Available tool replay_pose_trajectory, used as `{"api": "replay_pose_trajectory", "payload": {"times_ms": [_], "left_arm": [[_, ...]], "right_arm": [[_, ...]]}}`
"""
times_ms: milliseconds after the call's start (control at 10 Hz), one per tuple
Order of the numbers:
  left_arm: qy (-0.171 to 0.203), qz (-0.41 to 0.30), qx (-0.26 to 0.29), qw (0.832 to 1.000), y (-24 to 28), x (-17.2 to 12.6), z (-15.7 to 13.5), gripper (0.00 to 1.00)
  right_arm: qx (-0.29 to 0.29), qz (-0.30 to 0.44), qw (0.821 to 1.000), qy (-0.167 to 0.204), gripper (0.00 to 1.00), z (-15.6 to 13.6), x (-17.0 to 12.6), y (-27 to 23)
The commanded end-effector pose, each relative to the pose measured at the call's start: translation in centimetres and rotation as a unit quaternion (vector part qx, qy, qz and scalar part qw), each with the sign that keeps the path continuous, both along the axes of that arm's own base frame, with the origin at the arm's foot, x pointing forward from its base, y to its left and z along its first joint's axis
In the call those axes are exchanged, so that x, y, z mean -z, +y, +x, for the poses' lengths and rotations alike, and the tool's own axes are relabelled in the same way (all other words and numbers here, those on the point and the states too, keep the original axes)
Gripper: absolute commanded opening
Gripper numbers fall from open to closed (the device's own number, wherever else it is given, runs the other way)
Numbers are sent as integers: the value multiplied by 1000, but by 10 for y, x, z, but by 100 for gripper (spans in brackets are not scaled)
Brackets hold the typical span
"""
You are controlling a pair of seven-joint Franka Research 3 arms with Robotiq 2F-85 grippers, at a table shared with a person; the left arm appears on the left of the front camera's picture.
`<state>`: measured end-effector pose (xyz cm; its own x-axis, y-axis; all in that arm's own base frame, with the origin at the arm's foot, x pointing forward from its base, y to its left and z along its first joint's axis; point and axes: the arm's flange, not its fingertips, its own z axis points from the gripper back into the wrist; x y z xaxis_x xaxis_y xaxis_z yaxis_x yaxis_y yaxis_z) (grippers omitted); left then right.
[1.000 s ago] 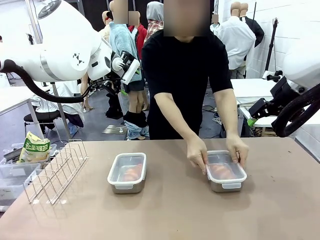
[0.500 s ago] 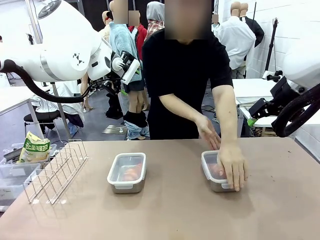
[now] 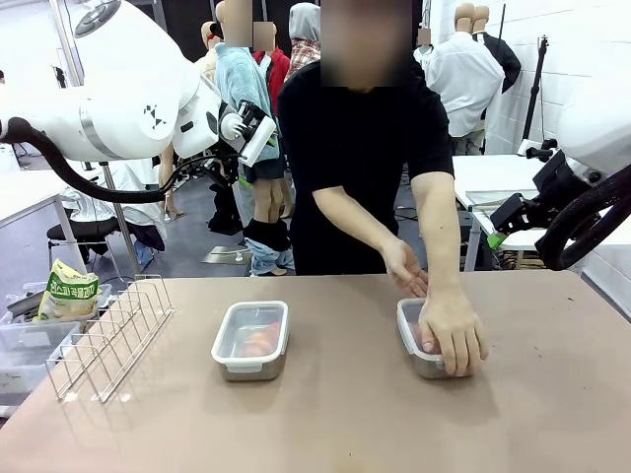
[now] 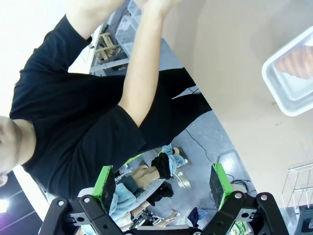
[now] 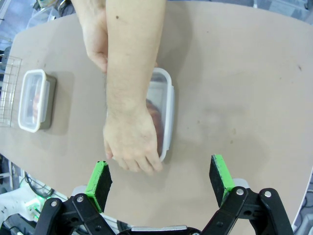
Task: Place the bread in airtight containers.
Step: Release when the human grabs the Airtight Container lid.
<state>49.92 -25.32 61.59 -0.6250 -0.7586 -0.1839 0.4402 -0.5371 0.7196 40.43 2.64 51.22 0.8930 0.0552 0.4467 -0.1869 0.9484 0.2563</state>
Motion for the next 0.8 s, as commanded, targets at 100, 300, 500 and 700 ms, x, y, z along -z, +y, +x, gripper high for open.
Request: {"api": "replay_pose_trajectory", "payload": {"times_ms": [100, 300, 500, 700], "left_arm": [[0, -2, -4, 1000, 1, -1, 0, 100], [0, -2, -4, 1000, 1, -1, 0, 100], [0, -2, -4, 1000, 1, -1, 0, 100], [0, -2, -4, 1000, 1, -1, 0, 100]], "right_arm": [[0, 1, 1000, 0, 100, 0, 1, 1], [0, 1, 1000, 0, 100, 0, 1, 1], [0, 1, 1000, 0, 100, 0, 1, 1], [0, 1, 1000, 0, 100, 0, 1, 1]]}}
